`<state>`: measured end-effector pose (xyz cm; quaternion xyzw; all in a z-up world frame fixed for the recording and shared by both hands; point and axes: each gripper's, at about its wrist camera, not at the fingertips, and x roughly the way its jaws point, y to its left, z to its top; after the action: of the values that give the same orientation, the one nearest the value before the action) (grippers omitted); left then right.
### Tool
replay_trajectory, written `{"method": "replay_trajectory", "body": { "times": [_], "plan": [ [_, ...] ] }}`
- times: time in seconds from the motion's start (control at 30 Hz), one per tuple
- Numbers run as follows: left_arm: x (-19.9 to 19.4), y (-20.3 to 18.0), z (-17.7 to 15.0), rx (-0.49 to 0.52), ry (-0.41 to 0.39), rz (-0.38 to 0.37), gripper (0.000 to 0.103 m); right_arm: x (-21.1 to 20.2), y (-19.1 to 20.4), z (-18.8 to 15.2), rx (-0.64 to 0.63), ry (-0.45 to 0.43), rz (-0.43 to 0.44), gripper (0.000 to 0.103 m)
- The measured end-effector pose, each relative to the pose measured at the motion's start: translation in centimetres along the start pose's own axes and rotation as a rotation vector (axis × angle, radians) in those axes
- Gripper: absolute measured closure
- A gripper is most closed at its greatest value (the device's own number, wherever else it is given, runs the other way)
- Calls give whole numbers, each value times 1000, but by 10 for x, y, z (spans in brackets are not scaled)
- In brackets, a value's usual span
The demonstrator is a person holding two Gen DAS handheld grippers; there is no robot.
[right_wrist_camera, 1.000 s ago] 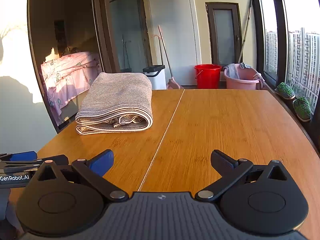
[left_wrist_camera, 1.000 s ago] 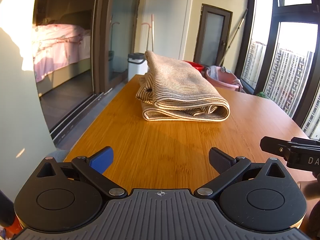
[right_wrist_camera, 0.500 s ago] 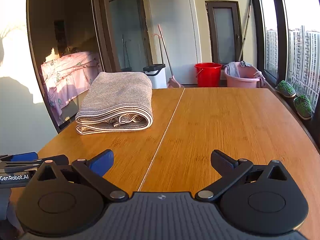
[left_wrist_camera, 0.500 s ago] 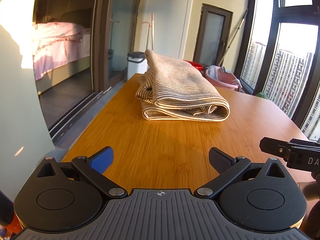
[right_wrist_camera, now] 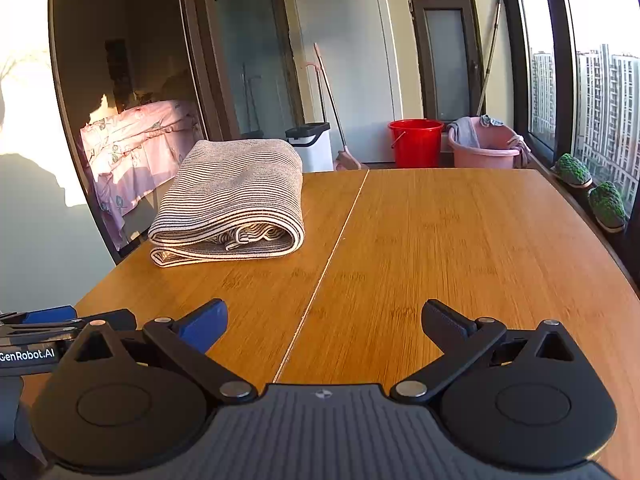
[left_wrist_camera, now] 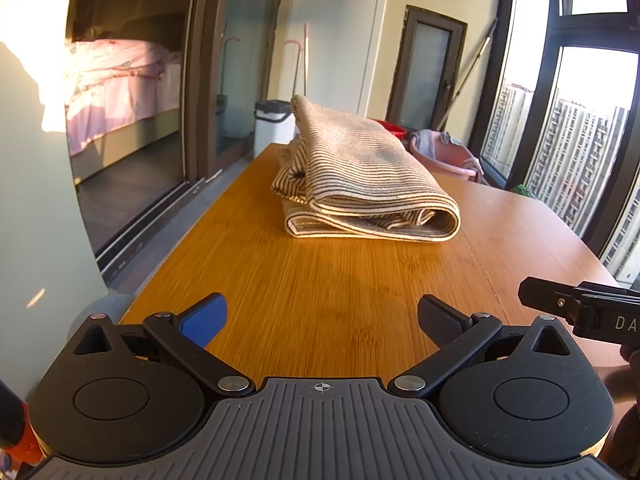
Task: Fold clothes
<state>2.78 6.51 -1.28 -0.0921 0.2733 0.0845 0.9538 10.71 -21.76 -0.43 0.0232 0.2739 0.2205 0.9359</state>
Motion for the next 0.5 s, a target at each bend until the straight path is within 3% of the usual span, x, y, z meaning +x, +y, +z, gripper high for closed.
{"method": "replay_trajectory", "body": {
  "times": [0.5],
  "plan": [
    [0,0,0,-3,6,-2,0,2,-1,1,6,6,5,0]
  ]
}}
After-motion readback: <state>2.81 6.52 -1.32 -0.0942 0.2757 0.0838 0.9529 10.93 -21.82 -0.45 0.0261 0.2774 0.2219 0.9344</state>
